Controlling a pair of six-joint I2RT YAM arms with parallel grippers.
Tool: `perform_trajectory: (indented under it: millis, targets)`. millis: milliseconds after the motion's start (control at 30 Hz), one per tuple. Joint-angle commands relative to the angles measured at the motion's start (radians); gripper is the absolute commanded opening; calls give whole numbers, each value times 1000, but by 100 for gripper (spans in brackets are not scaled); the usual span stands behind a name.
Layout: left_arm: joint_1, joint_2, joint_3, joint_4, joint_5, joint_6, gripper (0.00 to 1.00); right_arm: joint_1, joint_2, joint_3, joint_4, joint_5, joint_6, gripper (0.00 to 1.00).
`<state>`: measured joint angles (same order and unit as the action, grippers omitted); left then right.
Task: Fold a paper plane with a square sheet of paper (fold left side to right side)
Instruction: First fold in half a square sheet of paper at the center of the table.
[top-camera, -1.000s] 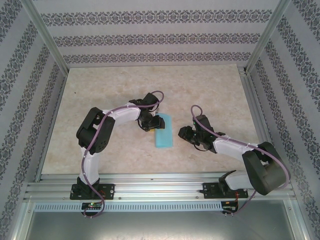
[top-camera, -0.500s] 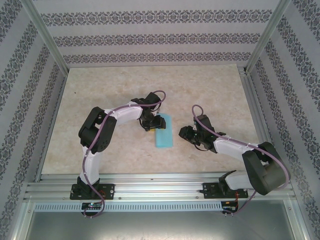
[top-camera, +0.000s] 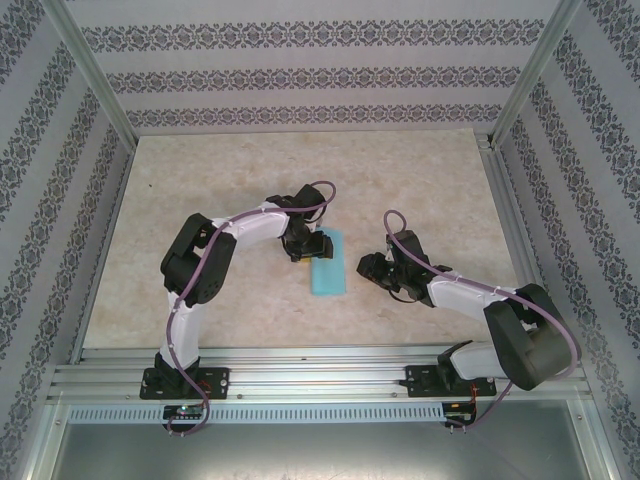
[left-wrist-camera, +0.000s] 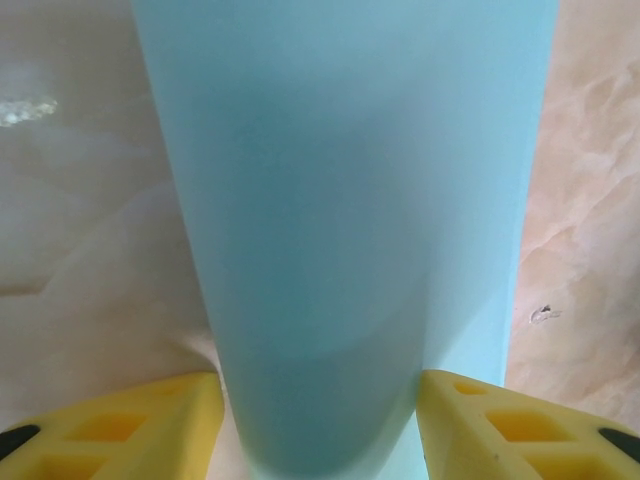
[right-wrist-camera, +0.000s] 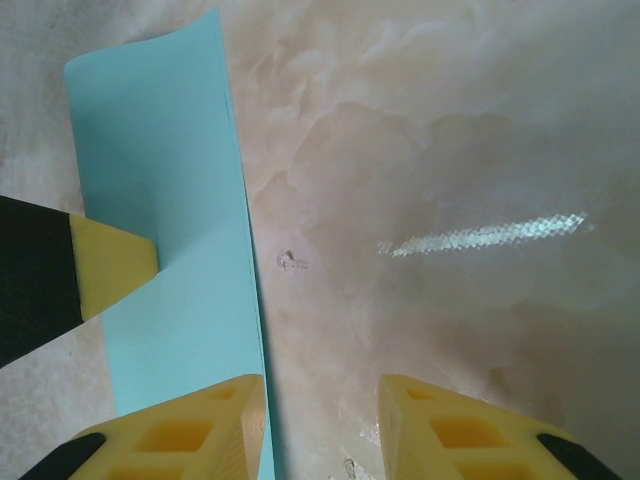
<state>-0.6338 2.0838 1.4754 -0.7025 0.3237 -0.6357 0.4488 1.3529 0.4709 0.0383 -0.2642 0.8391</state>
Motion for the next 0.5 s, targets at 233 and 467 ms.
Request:
perform_trajectory:
  millis: [233,467]
  targets:
    - [-60,108,3,43,20,28,57,-9,-2,-12,38,-24,15,34]
    - [-60,116,13,37,10,34,57,-4,3,-13,38,-29,21,33]
